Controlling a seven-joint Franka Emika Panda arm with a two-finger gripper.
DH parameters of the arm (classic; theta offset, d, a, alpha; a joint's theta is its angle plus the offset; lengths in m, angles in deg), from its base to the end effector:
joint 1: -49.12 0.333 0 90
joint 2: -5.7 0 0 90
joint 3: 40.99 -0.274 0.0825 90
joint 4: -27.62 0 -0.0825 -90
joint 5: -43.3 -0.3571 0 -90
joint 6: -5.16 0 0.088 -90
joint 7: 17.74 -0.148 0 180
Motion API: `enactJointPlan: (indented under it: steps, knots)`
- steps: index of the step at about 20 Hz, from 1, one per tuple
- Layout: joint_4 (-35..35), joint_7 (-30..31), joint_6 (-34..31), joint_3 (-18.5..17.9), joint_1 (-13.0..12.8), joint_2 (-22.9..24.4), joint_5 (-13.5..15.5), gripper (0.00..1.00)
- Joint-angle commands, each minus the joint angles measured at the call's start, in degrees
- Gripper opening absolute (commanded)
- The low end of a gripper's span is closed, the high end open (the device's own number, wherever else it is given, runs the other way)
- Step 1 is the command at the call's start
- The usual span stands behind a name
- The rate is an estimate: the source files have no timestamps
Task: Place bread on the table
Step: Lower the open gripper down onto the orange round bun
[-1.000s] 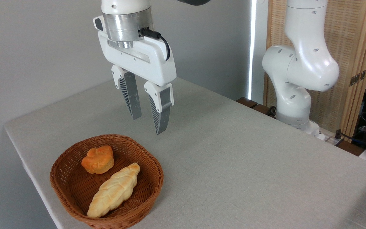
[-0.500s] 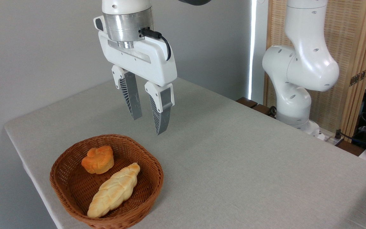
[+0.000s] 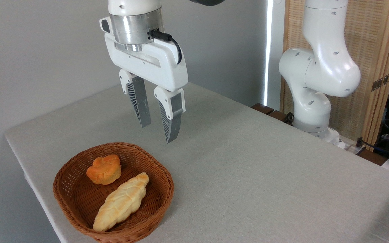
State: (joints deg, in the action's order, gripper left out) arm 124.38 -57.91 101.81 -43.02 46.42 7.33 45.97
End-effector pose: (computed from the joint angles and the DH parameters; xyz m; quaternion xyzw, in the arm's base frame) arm 0.5295 -0.0124 0.5140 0.9376 -0.3465 0.0205 0.0178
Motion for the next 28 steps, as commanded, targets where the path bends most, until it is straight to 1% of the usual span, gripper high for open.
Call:
enactJointPlan:
  steps: [1,3,5,6,9,12,13,16,18,22,24,28]
  knots:
    - [0.1,-0.9,0.3,-0.6,-0.3,0.6,1.7,1.0]
    - [0.3,-0.6,2.3,-0.6,-0.3,0.6,3.4,1.0]
    - [0.4,-0.4,3.3,-0.3,-0.4,0.6,3.8,1.0]
    - [0.7,-0.4,4.2,-0.1,-0.4,0.4,4.8,1.0]
    - [2.6,-0.4,8.5,0.9,-0.4,-0.1,9.4,1.0]
    - [5.4,-0.3,12.8,2.5,-0.5,-1.0,12.5,1.0]
    - [6.5,-0.3,14.8,3.3,-0.5,-1.3,13.7,1.0]
    - [9.8,-0.2,21.5,4.3,-0.5,-1.8,17.6,1.0]
    - [10.9,-0.1,25.2,4.9,-0.5,-2.2,19.5,1.0]
    - [12.3,0.0,30.5,6.9,-0.7,-4.0,19.9,1.0]
    - [12.8,0.0,32.5,7.2,-0.8,-5.2,19.9,1.0]
    - [12.9,-0.1,34.4,8.3,-1.0,-7.3,19.9,1.0]
